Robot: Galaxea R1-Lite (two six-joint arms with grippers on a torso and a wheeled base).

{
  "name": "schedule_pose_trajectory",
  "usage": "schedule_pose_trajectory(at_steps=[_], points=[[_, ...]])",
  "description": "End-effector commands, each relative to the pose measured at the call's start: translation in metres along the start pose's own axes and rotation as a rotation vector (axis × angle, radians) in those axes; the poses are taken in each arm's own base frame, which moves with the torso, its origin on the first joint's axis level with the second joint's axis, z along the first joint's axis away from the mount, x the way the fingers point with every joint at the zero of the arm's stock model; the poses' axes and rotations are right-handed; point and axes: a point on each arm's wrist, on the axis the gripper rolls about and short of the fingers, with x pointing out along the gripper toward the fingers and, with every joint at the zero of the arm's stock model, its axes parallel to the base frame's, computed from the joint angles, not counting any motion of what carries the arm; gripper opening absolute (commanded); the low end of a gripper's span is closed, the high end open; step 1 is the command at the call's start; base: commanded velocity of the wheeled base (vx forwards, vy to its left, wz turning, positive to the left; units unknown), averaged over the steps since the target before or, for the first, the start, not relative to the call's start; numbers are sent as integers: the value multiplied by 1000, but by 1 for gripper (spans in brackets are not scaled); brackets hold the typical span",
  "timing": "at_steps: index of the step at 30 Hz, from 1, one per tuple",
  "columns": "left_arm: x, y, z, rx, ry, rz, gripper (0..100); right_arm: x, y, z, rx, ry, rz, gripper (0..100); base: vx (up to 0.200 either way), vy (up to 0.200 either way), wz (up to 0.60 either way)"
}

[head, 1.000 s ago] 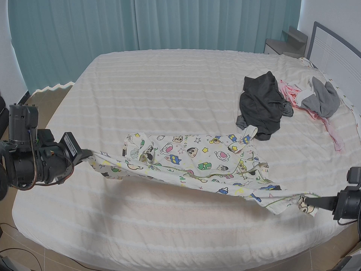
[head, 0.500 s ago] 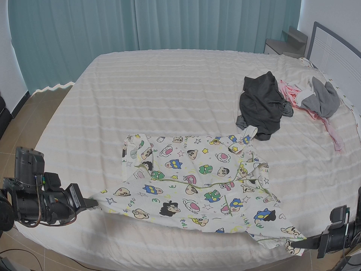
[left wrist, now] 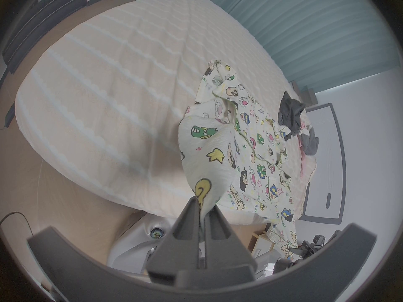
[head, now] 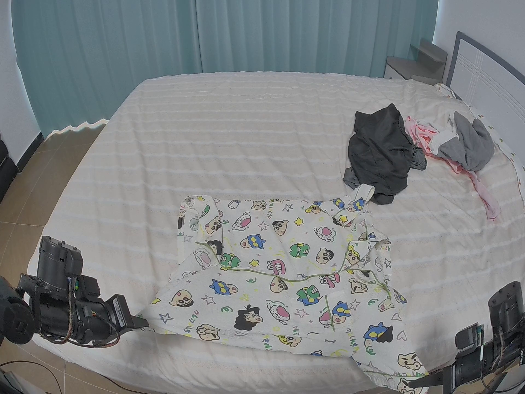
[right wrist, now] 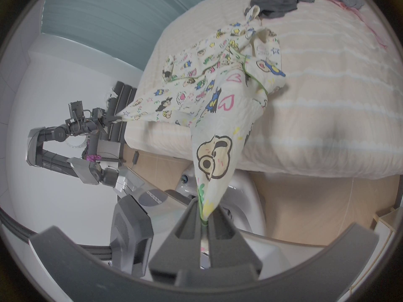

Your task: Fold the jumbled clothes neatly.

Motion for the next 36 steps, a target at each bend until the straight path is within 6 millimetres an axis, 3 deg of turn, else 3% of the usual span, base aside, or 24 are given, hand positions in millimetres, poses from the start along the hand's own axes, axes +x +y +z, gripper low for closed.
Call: schedule_pose_trajectory(at_steps=[1, 7, 8, 15, 19, 23, 24, 26, 27, 30, 36], points=[[12, 9, -5, -4, 65, 52, 0, 18, -8, 2, 26, 139, -46, 0, 0, 0, 0], [13, 10, -8, -7, 89, 46, 0, 21, -9, 1, 39, 168, -54, 0, 0, 0, 0], [13, 10, -8, -7, 89, 46, 100, 21, -9, 1, 39, 168, -56, 100, 0, 0, 0], [12, 14, -10, -11, 91, 53, 100, 20, -12, -3, 50, 174, -62, 100, 0, 0, 0], [6, 13, -10, -12, 68, 39, 100, 13, -10, 6, 43, 62, -48, 100, 0, 0, 0], [-2, 12, -8, -19, 24, 8, 100, 2, -12, 35, 67, -131, -57, 100, 0, 0, 0], [-9, 12, -6, -31, -5, -15, 100, -4, -16, 52, 94, -202, -69, 100, 0, 0, 0], [-13, 11, -5, -40, -9, -41, 100, -5, -20, 63, 116, -225, -82, 100, 0, 0, 0], [-19, 9, -4, -83, -8, -97, 100, -1, -29, 80, 150, -229, -102, 100, 0, 0, 0], [-30, 4, -3, -162, 1, -205, 100, 15, -46, 102, 203, -190, -127, 100, 0, 0, 0], [-32, 4, -6, -170, -7, -293, 100, 57, -88, 141, 229, -250, -140, 100, 0, 0, 0]])
